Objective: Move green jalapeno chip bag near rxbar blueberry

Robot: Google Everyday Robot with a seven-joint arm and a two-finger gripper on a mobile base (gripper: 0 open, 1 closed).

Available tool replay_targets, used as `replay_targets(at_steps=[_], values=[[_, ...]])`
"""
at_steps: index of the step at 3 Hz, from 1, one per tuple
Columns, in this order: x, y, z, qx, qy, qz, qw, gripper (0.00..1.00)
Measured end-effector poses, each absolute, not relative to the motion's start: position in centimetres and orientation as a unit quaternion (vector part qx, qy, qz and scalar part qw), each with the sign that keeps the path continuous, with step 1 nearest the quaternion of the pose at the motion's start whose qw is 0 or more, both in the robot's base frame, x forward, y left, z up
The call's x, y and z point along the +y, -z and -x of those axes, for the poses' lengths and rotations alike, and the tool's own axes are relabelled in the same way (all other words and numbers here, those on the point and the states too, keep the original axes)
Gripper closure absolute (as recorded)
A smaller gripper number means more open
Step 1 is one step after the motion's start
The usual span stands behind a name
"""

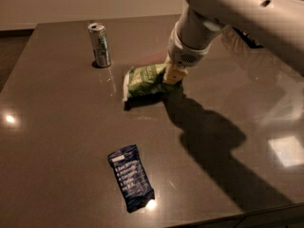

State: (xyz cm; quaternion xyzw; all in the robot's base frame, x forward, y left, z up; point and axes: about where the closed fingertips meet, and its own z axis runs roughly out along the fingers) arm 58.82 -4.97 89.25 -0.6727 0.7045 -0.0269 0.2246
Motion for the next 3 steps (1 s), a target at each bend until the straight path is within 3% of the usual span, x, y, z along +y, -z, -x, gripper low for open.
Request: replay_targets(at_steps=[1,3], values=[[-6.8,-92.0,-55.3,0.686,0.007,0.685,0.244,1.0],[-9.0,-93.1,-47.6,0.629,-0.067,0.737,0.236,0.99]])
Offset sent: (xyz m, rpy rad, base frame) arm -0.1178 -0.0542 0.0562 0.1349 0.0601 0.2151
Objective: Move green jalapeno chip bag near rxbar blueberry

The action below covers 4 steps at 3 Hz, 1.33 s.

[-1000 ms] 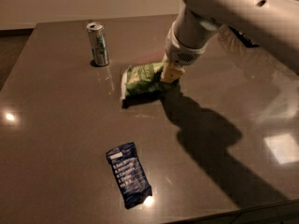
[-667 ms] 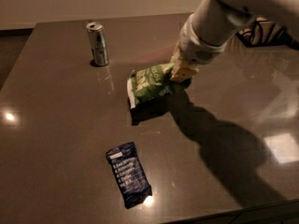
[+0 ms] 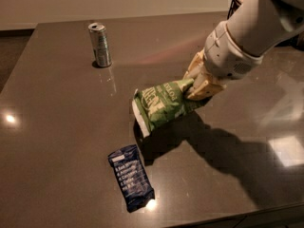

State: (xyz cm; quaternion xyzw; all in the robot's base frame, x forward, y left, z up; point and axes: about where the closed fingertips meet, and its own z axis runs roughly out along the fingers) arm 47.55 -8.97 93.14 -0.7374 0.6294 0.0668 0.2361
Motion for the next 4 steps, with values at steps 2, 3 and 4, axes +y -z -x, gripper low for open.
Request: replay_targets(at_steps=[2,3,4], values=[[-8.7,-91.3,-43.1,0.57,-0.08,0.793,0.199,0.56],[-8.6,-91.4,-43.1,0.568,-0.079,0.794,0.199,0.33],[-8.5,-91.5,-43.0,0.567,-0.078,0.795,0.2,0.1]])
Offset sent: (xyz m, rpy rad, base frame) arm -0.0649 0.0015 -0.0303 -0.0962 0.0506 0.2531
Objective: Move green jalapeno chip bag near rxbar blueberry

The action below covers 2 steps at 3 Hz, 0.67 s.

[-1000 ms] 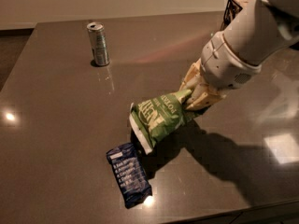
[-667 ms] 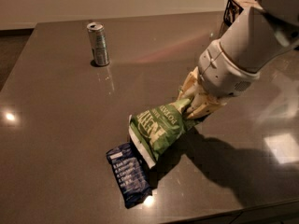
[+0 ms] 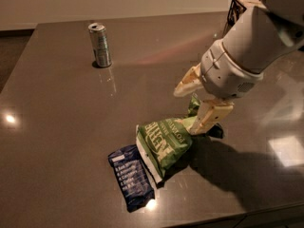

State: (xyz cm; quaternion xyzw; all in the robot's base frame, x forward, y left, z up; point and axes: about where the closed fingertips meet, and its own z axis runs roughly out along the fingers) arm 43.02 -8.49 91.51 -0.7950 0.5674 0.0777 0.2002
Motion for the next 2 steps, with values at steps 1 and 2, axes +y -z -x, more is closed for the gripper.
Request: replay_targets(at_steps=[1,2], values=[[-8.39,-91.6,-43.0,0.567,-0.077,0.795,0.201,0.0],[-8.39,-91.6,-43.0,0.567,-0.077,0.795,0.201,0.0]])
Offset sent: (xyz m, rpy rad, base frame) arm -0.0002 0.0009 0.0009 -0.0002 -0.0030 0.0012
